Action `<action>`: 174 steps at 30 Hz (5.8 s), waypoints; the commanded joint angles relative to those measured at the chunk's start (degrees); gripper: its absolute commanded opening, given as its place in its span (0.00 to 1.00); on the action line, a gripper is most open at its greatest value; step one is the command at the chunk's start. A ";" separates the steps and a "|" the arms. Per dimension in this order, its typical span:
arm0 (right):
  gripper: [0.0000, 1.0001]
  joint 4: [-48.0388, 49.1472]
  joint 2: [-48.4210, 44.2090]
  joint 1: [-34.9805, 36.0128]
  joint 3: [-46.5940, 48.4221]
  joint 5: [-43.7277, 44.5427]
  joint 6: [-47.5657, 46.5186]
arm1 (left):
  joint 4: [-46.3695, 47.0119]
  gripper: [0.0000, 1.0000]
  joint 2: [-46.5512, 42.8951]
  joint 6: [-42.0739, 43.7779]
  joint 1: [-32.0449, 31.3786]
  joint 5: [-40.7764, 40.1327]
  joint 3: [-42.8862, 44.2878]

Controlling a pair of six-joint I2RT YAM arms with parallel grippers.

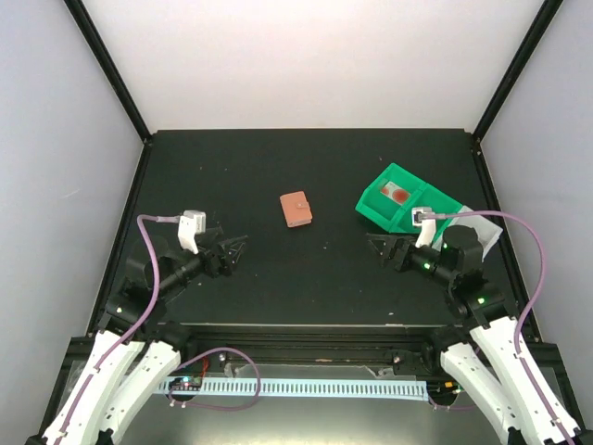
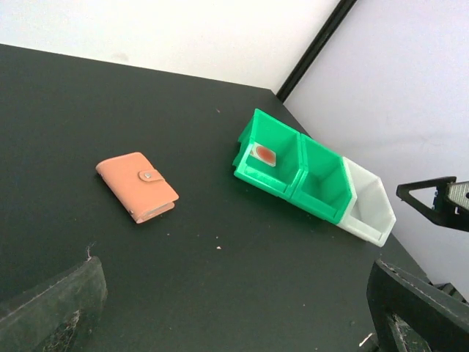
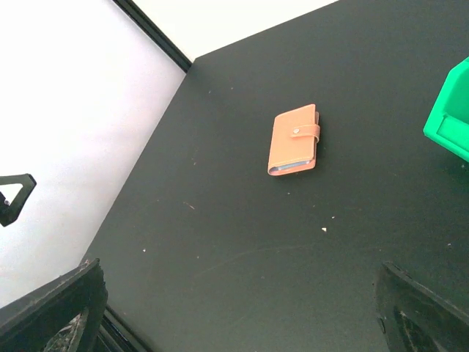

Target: Take the credit cards out of the card holder

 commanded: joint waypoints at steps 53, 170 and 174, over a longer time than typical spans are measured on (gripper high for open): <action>1.00 -4.66 0.43 0.20 1.82 -0.24 -1.98 | 37.38 0.46 84.97 -23.36 0.87 5.77 21.23; 0.01 20.06 62.50 32.90 7.22 18.52 16.09 | 33.11 0.02 34.94 -20.73 -14.67 -0.14 -18.27; 0.01 20.36 59.97 32.90 5.74 20.37 15.78 | 33.55 0.01 35.52 -21.29 -14.65 -0.88 -18.91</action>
